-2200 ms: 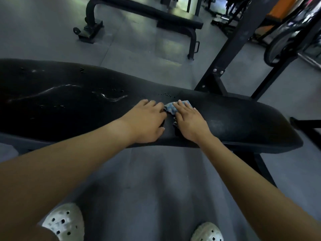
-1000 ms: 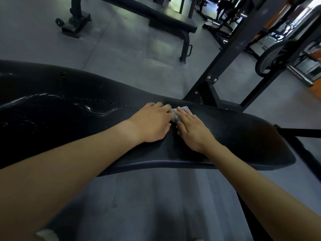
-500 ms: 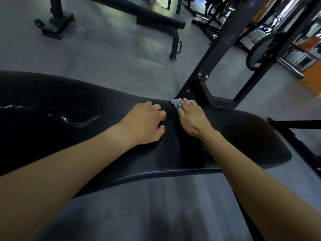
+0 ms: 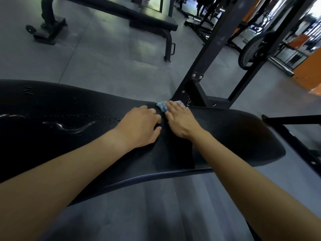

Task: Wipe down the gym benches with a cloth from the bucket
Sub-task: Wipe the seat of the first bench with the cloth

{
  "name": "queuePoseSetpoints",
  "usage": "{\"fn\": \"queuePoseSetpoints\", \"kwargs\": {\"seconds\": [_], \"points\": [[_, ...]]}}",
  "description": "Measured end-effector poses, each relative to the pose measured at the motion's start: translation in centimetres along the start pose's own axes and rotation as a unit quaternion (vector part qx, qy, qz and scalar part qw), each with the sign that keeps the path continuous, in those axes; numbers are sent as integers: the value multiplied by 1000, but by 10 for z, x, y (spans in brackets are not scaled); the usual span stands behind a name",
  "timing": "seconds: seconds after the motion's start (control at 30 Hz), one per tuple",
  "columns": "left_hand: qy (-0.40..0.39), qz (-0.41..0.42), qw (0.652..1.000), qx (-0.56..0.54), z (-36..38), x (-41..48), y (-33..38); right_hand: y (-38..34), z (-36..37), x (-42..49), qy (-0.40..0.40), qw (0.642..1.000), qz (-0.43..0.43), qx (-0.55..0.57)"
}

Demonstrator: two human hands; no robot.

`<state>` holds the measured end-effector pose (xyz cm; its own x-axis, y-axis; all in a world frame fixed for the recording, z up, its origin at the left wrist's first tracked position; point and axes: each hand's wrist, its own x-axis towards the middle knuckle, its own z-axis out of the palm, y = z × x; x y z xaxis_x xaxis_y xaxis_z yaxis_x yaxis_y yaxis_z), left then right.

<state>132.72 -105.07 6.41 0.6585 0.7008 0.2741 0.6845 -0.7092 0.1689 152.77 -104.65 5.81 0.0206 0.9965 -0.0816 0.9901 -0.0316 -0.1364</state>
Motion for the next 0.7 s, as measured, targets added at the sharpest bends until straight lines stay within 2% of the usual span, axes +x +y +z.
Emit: {"fn": "queuePoseSetpoints", "kwargs": {"seconds": [0.13, 0.27, 0.33, 0.4, 0.5, 0.6, 0.7], "points": [[-21, 8, 999, -29, -2, 0, -9, -1, -1, -22, -18, 997, -68, 14], [-42, 36, 998, -40, -7, -11, -15, 10, -8, 4, -15, 1000, 11, 7], [-26, 35, 998, -34, -10, -19, -19, -1, -7, 19, 4, 998, 56, 0], [-2, 19, 999, -26, -15, -24, -26, -20, -2, 28, 8, 998, 58, -9], [17, -13, 1000, 4, -23, -32, -38, -52, 5, 16, -9, 1000, -12, -5], [4, -31, 999, 25, -24, -40, -45, -61, 9, -17, -17, 995, -96, 1], [-2, -28, 999, 26, -21, -42, -46, -48, 8, -28, -32, 992, -118, 2]]}}
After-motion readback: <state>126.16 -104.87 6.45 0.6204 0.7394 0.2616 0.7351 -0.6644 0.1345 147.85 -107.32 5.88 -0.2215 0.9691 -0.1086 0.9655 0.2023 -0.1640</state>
